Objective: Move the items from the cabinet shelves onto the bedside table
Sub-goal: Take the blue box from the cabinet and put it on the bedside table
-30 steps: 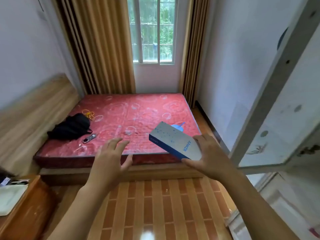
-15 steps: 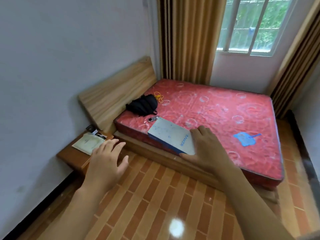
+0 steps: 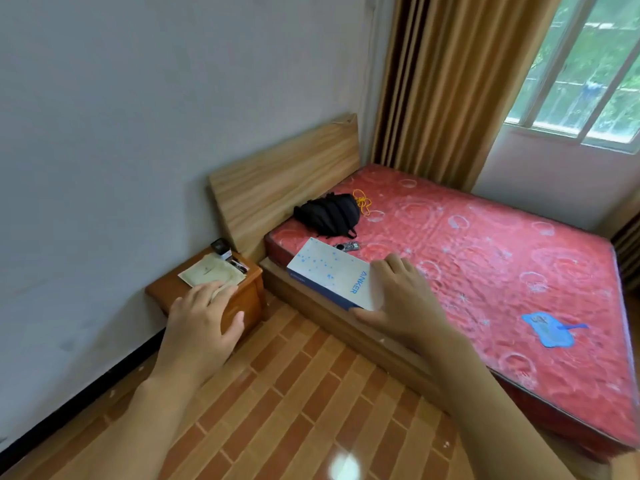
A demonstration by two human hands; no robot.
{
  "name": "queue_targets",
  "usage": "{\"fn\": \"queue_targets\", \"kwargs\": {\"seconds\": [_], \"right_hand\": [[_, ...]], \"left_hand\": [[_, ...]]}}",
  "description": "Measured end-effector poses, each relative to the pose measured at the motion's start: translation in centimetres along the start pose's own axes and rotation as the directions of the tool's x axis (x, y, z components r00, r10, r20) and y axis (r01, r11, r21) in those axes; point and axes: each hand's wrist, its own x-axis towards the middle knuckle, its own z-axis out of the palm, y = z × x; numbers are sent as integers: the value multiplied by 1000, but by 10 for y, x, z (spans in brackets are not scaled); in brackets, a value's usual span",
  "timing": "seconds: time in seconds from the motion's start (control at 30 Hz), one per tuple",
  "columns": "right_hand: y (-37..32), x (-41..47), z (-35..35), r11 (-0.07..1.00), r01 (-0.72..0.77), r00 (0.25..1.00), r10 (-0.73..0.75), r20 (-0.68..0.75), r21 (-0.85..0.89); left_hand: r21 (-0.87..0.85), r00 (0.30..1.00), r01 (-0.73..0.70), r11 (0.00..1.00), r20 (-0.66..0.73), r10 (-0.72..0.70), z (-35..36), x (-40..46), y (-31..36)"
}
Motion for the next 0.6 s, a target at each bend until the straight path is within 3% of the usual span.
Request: {"fn": "queue_targets", "kwargs": {"seconds": [0.33, 0.6], "right_hand": [[-125, 150, 54, 995, 90, 996, -91, 19, 34], [-220, 239, 105, 975, 212, 977, -213, 6, 72]], "left_hand": [[14, 996, 83, 996, -22, -82, -27, 71, -160], [-20, 978, 196, 980, -70, -197, -46, 76, -267]]}}
